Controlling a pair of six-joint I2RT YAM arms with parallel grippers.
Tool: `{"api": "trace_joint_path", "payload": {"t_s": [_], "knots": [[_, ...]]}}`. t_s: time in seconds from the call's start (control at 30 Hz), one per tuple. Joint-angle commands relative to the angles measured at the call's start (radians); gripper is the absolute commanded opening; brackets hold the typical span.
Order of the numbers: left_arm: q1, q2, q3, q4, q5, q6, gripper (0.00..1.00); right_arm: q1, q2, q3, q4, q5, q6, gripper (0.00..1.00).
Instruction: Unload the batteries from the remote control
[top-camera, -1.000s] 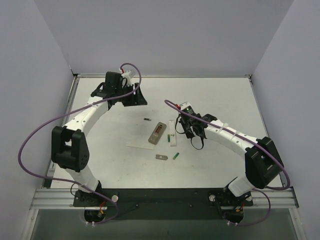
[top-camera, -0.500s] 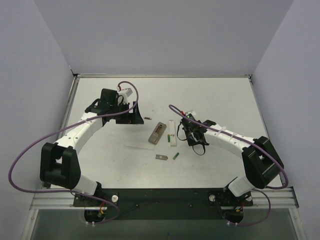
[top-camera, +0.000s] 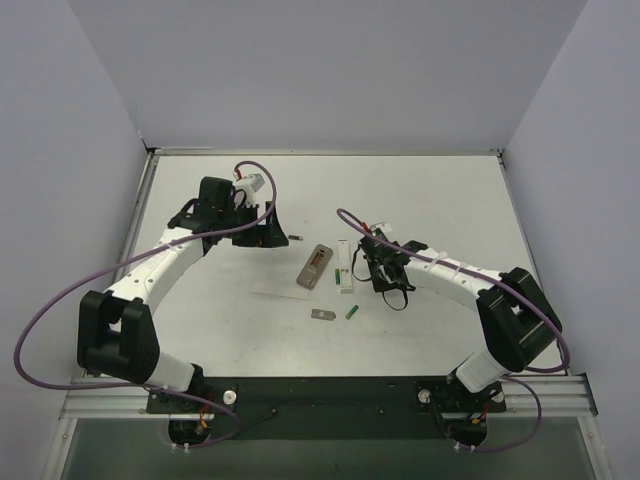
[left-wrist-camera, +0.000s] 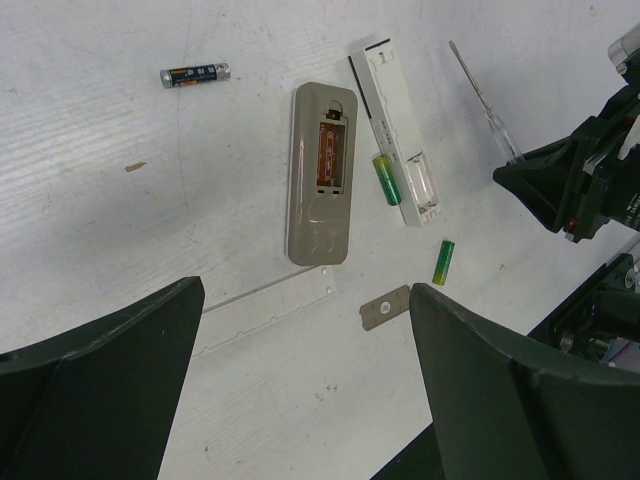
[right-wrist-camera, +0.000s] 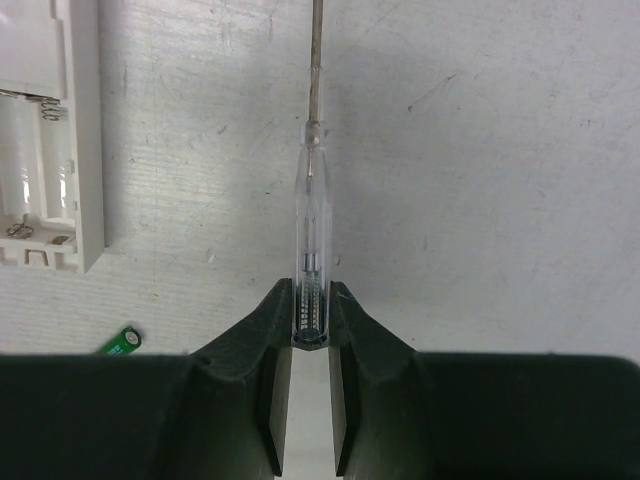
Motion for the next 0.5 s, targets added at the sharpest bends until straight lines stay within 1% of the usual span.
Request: {"api": "trace_joint_path", "payload": {"t_s": [0.0,0.07,0.1,0.47], "knots": [[-0.002,-0.040,0.000,0.063,0.006,0.005,0.95,-0.006,0.002,-0.013,-0.009,0.028,0.034,0.14],[-0.002,-0.035,0.003,0.059,0.006,0.003,0.95,-0.007,0.001,-0.013,-0.007,0.028,0.034,0.19],[-0.002,-0.035,0.003,0.059,0.007,0.003,0.95,-0.006,0.001,-0.013,-0.009,0.030,0.032,0.19],[-0.005,-0.051,-0.002,0.060,0.004,0.009,0.95,-0.006,-0.019,-0.007,-0.015,0.011,0.014,0.20]]}}
